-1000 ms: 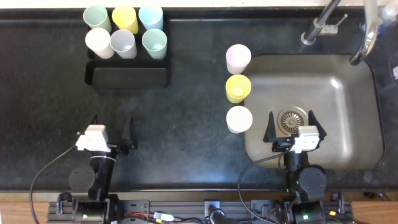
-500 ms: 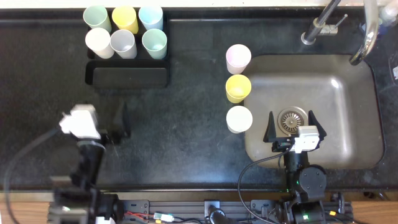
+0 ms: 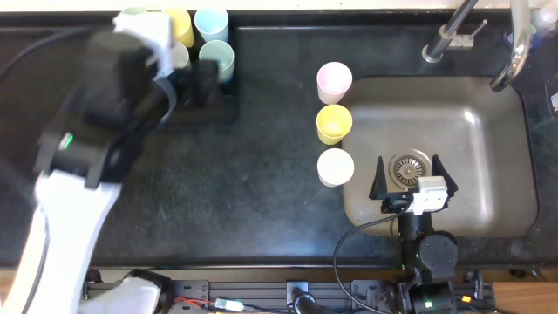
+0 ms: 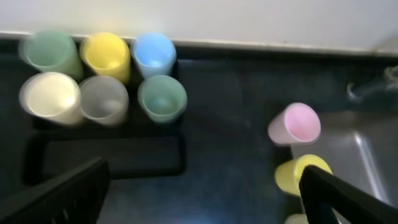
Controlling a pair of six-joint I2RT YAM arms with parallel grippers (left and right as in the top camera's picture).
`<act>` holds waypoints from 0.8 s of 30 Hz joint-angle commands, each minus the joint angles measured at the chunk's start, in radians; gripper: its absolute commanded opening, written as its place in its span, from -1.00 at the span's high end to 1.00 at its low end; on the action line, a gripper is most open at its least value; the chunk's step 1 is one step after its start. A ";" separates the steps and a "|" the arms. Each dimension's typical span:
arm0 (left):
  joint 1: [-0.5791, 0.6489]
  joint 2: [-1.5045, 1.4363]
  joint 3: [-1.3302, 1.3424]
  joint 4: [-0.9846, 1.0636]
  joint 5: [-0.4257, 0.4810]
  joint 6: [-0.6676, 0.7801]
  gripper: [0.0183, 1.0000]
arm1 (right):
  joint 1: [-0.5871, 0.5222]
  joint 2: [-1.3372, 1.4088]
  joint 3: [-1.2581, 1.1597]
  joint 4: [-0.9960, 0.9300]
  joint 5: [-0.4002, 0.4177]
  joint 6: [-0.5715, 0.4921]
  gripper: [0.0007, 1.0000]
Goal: Store Cups
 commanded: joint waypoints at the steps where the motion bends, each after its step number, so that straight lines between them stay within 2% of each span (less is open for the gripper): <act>1: -0.122 0.234 0.263 -0.150 -0.103 -0.196 -1.00 | -0.007 -0.011 -0.013 0.007 0.008 0.000 -1.00; 6: -0.232 0.548 0.632 -0.372 -0.105 -0.306 -1.00 | -0.006 -0.011 -0.013 0.007 0.008 0.000 -0.99; 12: -0.298 0.856 0.970 -0.547 -0.074 -0.359 -1.00 | -0.006 -0.011 -0.013 0.007 0.008 0.000 -0.99; 18: -0.306 1.047 1.101 -0.571 -0.068 -0.381 -1.00 | -0.006 -0.011 -0.013 0.007 0.008 0.000 -1.00; 24: -0.308 1.151 1.123 -0.505 -0.069 -0.381 -0.99 | -0.006 -0.011 -0.013 0.007 0.008 0.000 -0.99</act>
